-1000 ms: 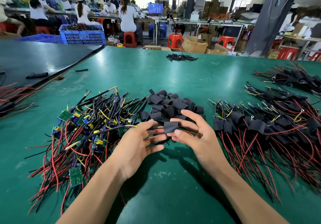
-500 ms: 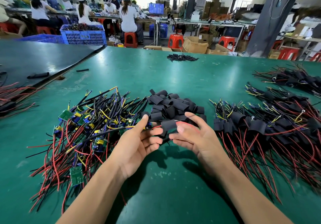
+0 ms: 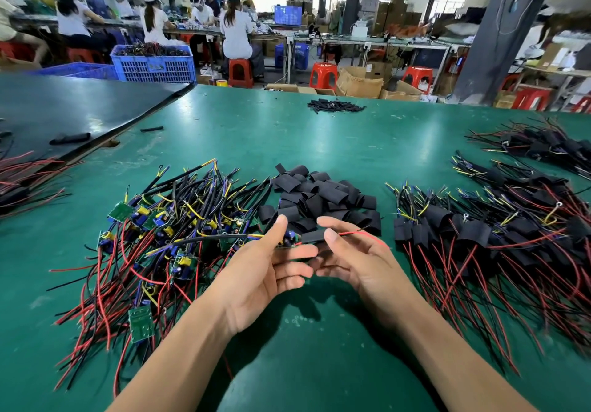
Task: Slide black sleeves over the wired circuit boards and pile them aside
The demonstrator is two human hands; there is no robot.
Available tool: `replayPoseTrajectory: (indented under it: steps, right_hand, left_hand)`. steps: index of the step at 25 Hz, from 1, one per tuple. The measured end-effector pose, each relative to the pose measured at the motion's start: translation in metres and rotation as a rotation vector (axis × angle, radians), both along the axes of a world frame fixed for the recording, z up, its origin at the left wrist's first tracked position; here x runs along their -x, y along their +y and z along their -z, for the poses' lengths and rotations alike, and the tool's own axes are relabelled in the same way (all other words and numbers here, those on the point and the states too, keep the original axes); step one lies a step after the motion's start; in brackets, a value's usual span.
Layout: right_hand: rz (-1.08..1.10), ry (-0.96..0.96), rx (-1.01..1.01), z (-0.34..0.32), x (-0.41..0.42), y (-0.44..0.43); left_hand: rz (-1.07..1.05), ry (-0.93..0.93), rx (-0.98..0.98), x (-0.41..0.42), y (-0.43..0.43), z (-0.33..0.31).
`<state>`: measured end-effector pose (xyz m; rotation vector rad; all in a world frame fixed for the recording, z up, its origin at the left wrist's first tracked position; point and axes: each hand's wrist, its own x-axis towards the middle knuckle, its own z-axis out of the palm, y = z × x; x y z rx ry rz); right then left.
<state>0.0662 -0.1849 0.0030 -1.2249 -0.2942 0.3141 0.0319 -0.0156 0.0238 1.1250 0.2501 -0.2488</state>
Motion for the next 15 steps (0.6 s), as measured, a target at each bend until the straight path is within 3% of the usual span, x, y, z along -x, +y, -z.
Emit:
replayPoseTrajectory:
  steps: [3, 15]
  right_hand:
    - [0.049, -0.011, 0.012, 0.0008, -0.0005, 0.0002]
    - [0.052, -0.139, 0.078, 0.001, -0.0004, -0.0019]
  left_hand:
    - [0.059, -0.012, -0.033, 0.0026, -0.001, -0.0031]
    - [-0.1, -0.066, 0.022, 0.0015, 0.0074, -0.0018]
